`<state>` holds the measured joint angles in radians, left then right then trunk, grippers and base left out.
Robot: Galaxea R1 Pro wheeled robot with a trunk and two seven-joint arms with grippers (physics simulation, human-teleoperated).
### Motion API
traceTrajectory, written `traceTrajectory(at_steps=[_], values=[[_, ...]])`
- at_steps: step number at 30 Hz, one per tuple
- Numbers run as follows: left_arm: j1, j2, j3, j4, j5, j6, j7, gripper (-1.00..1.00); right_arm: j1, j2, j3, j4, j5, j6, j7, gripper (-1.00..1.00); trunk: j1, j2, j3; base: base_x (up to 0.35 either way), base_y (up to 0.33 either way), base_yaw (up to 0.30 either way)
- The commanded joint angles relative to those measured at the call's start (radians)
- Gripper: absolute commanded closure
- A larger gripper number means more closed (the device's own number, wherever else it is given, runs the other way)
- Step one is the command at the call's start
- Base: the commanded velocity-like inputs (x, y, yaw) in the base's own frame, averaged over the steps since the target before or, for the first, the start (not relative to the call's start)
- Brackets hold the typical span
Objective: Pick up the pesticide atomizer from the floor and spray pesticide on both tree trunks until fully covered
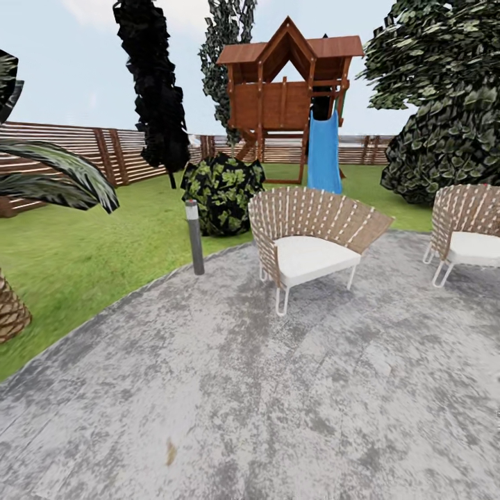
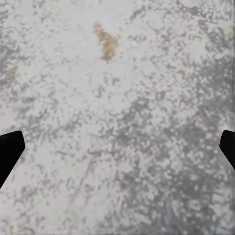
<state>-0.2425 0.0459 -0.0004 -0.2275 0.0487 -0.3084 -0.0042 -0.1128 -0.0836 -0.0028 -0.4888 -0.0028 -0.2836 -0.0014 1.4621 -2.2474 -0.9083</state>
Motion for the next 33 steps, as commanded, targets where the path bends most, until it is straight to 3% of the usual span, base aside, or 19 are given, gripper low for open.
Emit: traceTrajectory(at_steps=[1, 26, 33], values=[[0.000, 0.000, -0.001, 0.000, 0.005, -0.003, 0.000, -1.00, -0.001, 0.000, 0.000, 0.001, 0.000, -0.003, 0.000, -1.00, 0.004, -0.008, -0.005, 0.000, 0.000, -0.240], [0.000, 0.000, -0.001, 0.000, 0.005, -0.002, 0.000, -1.00, -0.001, 0.000, 0.000, 0.001, 0.000, -0.003, 0.000, -1.00, 0.100, -0.183, -0.109, 0.000, 0.000, -0.239], [0.000, 0.000, -0.001, -0.001, 0.005, -0.003, 0.000, -1.00, -0.001, 0.000, 0.000, 0.001, 0.000, -0.003, 0.000, -1.00, 0.100, -0.183, -0.117, 0.000, 0.000, -0.238]])
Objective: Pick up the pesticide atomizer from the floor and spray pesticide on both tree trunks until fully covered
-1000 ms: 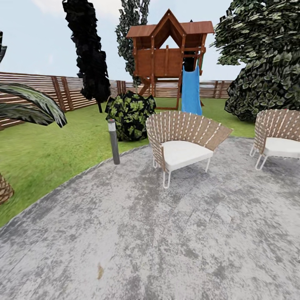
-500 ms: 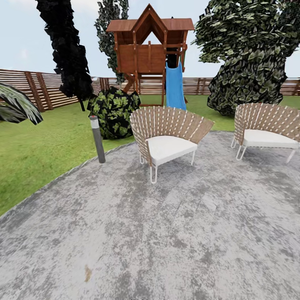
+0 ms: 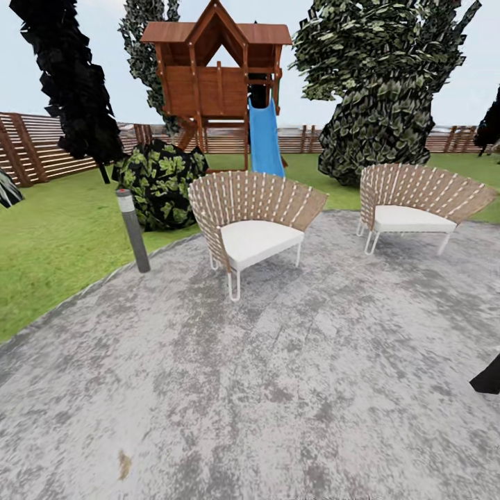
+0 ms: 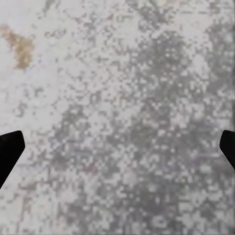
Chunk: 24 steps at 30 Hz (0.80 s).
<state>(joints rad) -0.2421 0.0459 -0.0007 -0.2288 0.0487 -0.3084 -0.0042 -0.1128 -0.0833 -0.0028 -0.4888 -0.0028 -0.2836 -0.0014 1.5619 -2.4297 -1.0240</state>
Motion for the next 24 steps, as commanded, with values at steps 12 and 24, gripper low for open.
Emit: traceTrajectory(at_steps=[12, 24], values=[[0.000, 0.000, -0.001, 0.001, 0.005, -0.003, 0.000, -1.00, -0.001, 0.000, 0.000, 0.001, 0.000, -0.003, 0.000, -1.00, 0.000, 0.000, -0.014, 0.000, 0.000, -0.236], [0.000, 0.000, 0.002, 0.002, 0.005, -0.003, 0.000, -1.00, -0.001, -0.001, -0.079, -0.001, -0.062, -0.003, 0.003, -1.00, 0.000, 0.000, -0.025, 0.000, 0.000, -0.241]])
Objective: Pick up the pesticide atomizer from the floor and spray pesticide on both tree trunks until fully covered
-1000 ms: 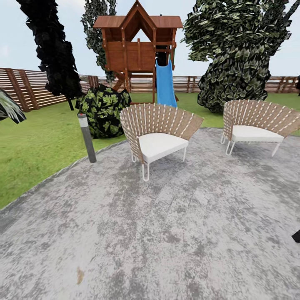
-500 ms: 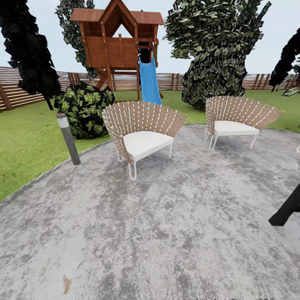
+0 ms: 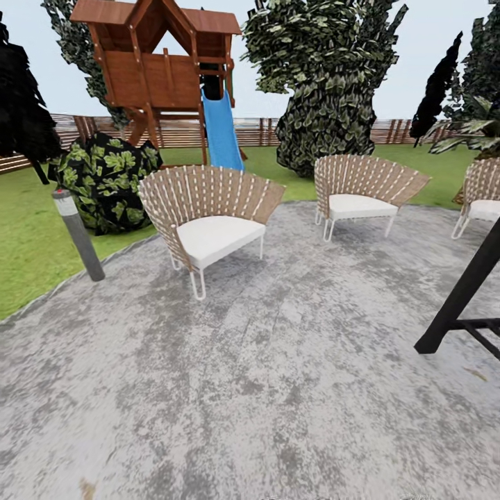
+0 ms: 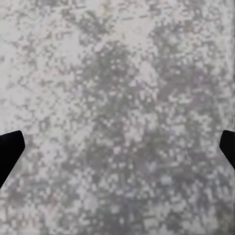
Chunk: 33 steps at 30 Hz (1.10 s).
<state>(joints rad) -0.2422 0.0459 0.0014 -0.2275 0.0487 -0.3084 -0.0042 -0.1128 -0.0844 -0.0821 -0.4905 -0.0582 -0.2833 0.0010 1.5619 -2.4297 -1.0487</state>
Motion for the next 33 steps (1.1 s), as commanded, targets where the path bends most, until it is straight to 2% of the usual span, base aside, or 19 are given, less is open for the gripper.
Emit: traceTrajectory(at_steps=[1, 33], values=[[0.000, 0.000, -0.001, 0.000, 0.005, -0.003, 0.000, -1.00, -0.001, 0.000, -0.002, 0.001, -0.008, -0.004, 0.001, -1.00, 0.000, 0.000, -0.002, 0.000, 0.000, -0.270], [0.000, 0.000, -0.003, 0.000, 0.005, -0.003, 0.000, -1.00, -0.001, 0.000, -0.008, 0.000, -0.009, -0.004, 0.001, -1.00, 0.000, 0.000, -0.012, 0.000, 0.000, -0.286]])
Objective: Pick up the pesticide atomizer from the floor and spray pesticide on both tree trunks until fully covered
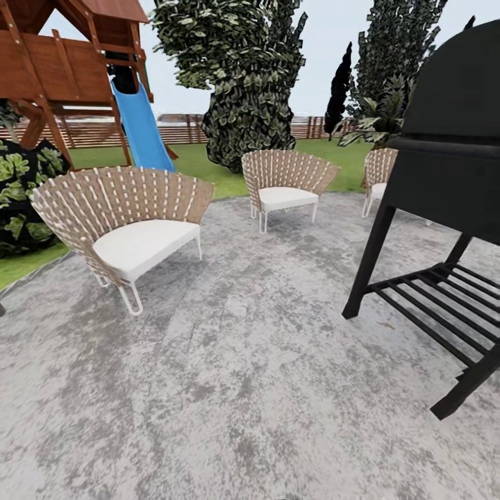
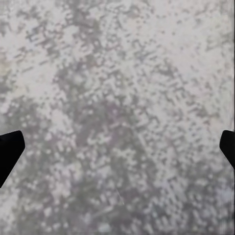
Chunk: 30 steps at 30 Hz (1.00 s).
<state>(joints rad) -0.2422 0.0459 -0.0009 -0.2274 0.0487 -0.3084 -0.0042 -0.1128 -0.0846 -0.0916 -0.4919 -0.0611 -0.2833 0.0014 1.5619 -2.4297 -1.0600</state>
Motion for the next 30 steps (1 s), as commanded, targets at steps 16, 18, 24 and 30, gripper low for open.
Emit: traceTrajectory(at_steps=[16, 18, 24, 30], values=[[0.000, 0.000, -0.001, 0.000, 0.005, -0.003, 0.000, -1.00, -0.001, 0.000, 0.003, 0.001, -0.006, -0.004, 0.002, -1.00, 0.000, 0.000, 0.001, 0.000, 0.000, -0.299], [0.000, 0.000, -0.001, 0.000, 0.005, -0.003, 0.000, -1.00, -0.001, 0.000, 0.003, 0.001, -0.006, -0.004, 0.002, -1.00, 0.000, 0.000, 0.002, 0.000, 0.000, -0.300], [0.000, 0.000, -0.002, 0.000, 0.004, -0.003, 0.000, -1.00, -0.001, 0.000, 0.002, 0.001, -0.006, -0.004, 0.002, -1.00, 0.000, 0.000, 0.004, 0.000, 0.000, -0.300], [0.000, -0.001, -0.003, 0.000, -0.002, -0.003, 0.000, -1.00, -0.001, 0.000, 0.002, 0.001, -0.006, -0.004, 0.002, -1.00, 0.000, 0.000, 0.007, 0.000, -0.002, -0.300]])
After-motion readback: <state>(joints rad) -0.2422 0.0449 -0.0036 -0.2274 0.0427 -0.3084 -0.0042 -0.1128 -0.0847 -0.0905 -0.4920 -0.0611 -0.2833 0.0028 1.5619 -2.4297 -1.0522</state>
